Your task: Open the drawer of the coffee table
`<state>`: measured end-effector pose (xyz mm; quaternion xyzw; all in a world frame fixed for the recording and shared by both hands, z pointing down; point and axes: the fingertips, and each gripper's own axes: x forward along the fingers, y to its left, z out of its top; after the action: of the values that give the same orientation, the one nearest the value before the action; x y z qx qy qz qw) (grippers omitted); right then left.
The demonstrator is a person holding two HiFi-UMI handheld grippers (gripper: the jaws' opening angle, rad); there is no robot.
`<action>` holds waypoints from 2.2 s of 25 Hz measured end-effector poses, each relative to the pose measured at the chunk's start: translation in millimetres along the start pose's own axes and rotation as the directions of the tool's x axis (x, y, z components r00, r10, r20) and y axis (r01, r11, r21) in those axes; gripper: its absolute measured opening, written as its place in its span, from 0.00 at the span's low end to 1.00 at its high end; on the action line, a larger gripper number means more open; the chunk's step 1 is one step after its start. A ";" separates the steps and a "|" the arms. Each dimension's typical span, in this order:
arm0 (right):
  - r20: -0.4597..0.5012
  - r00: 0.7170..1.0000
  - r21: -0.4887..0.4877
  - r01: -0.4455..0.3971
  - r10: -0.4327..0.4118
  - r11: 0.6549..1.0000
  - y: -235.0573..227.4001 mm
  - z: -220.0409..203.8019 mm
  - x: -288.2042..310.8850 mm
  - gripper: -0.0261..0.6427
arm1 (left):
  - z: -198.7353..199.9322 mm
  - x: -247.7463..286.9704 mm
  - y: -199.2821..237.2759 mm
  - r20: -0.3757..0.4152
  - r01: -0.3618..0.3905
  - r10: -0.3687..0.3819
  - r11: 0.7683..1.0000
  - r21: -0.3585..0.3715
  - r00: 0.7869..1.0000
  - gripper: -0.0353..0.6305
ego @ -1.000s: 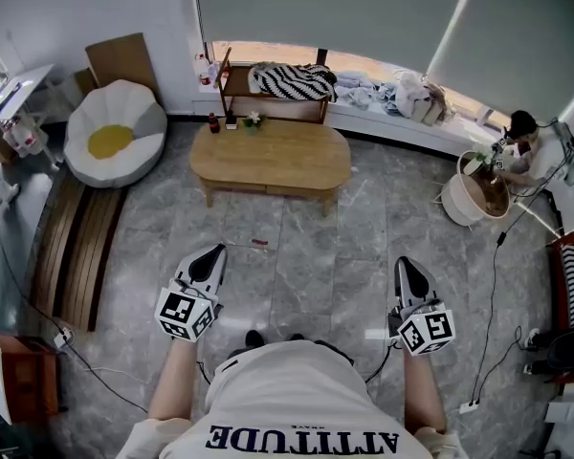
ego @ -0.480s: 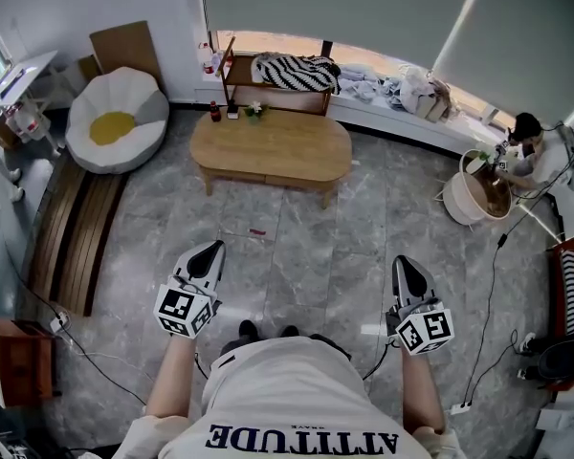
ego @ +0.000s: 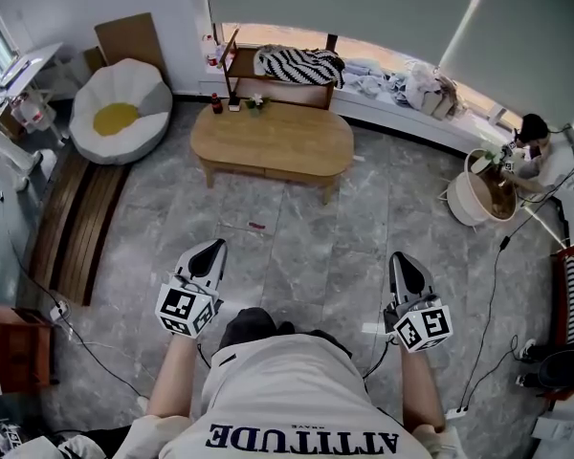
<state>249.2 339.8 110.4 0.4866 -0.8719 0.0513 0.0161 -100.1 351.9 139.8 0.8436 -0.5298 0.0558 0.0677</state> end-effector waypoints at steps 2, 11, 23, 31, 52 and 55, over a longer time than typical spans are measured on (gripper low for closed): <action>-0.003 1.000 0.009 0.001 -0.001 1.000 -4.2 -2.9 3.8 0.07 | -1.5 5.6 -0.2 -0.005 0.003 -0.003 1.000 -0.002 1.000 0.08; -0.021 1.000 -0.010 0.015 -0.015 1.000 -25.4 -1.4 44.5 0.07 | 7.4 58.5 25.7 0.006 0.015 -0.015 1.000 -0.012 1.000 0.08; -0.019 0.996 -0.017 0.089 -0.089 0.996 -58.6 9.7 172.6 0.07 | 30.3 176.3 122.2 0.003 0.094 -0.095 0.995 0.022 0.996 0.08; -0.042 0.988 0.016 0.150 -0.149 0.989 -77.2 13.8 279.3 0.07 | 55.7 264.3 204.2 -0.022 0.150 -0.148 0.984 0.099 0.989 0.08; -0.193 0.975 0.033 0.116 -0.108 0.993 -71.1 -23.6 403.7 0.07 | 30.5 366.6 294.8 -0.095 0.189 -0.186 0.982 0.026 0.978 0.08; -0.227 0.971 0.049 0.083 -0.070 0.995 -77.3 -44.6 408.6 0.07 | 14.9 379.2 287.0 -0.116 0.178 -0.176 0.984 0.007 0.977 0.08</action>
<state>99.0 -41.9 192.3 0.5111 -0.8433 0.1309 0.1026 -194.6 -110.1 203.8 0.8834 -0.4472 0.1028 0.0953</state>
